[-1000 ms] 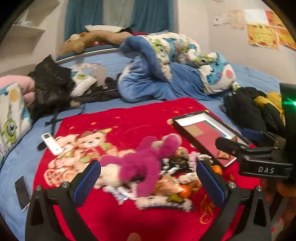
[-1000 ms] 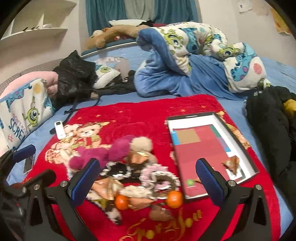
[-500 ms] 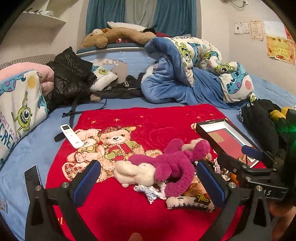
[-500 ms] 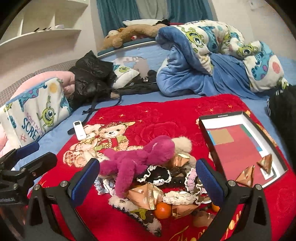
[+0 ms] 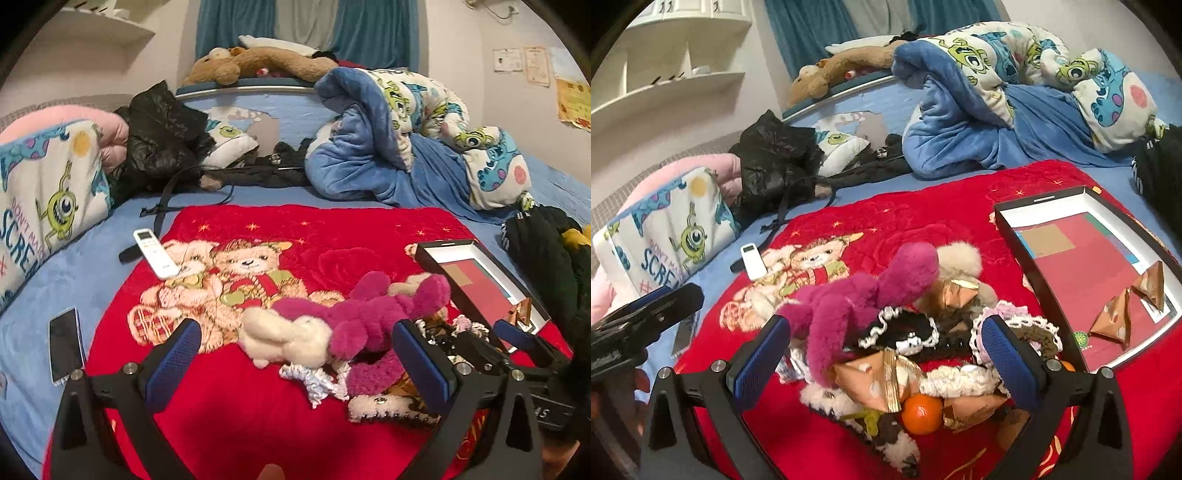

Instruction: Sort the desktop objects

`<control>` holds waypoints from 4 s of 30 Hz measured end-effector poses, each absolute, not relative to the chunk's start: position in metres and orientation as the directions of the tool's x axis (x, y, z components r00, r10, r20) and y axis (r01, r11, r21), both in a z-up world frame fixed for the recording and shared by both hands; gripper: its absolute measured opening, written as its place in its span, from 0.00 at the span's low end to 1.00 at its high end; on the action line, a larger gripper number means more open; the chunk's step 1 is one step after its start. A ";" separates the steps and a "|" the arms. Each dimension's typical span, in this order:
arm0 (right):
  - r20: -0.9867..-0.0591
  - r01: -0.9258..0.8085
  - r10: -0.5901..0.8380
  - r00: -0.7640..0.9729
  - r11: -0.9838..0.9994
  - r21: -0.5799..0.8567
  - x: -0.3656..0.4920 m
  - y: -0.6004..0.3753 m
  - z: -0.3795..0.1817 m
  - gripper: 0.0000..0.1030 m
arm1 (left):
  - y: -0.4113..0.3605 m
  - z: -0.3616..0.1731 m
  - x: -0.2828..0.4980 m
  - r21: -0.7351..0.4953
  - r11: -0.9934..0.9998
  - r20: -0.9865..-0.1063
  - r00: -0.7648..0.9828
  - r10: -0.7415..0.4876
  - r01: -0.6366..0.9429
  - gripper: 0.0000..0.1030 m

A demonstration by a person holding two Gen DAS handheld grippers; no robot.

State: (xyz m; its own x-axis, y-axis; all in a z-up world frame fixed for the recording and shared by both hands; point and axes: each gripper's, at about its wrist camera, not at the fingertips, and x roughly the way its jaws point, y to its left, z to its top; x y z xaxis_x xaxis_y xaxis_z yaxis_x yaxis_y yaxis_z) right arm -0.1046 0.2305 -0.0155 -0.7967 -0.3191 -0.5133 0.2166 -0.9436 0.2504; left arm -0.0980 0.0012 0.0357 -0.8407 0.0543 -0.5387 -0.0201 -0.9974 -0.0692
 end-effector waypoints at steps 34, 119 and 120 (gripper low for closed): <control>-0.599 0.247 -0.361 -0.715 -0.932 0.266 -0.109 0.226 -0.060 1.00 | -0.003 -0.079 -0.149 0.036 -0.999 -0.705 -0.709 -0.015 -0.014 1.00; -0.629 0.319 -0.399 -0.667 -0.916 0.244 -0.108 0.195 -0.060 0.33 | -0.008 -0.073 -0.122 -0.046 -0.995 -0.755 -0.649 0.093 -0.090 0.03; -0.629 0.318 -0.399 -0.667 -0.916 0.243 -0.108 0.194 -0.060 0.33 | -0.008 -0.073 -0.122 -0.043 -0.995 -0.754 -0.651 0.093 -0.093 0.03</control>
State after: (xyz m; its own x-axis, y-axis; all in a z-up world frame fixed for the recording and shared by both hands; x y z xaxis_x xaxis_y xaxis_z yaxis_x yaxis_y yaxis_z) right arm -0.1077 0.1945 -0.0597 -0.6674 -0.3989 -0.6288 0.3183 -0.9162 0.2433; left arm -0.1215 -0.0075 -0.0733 -0.6506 0.0932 -0.7537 -0.0932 -0.9947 -0.0426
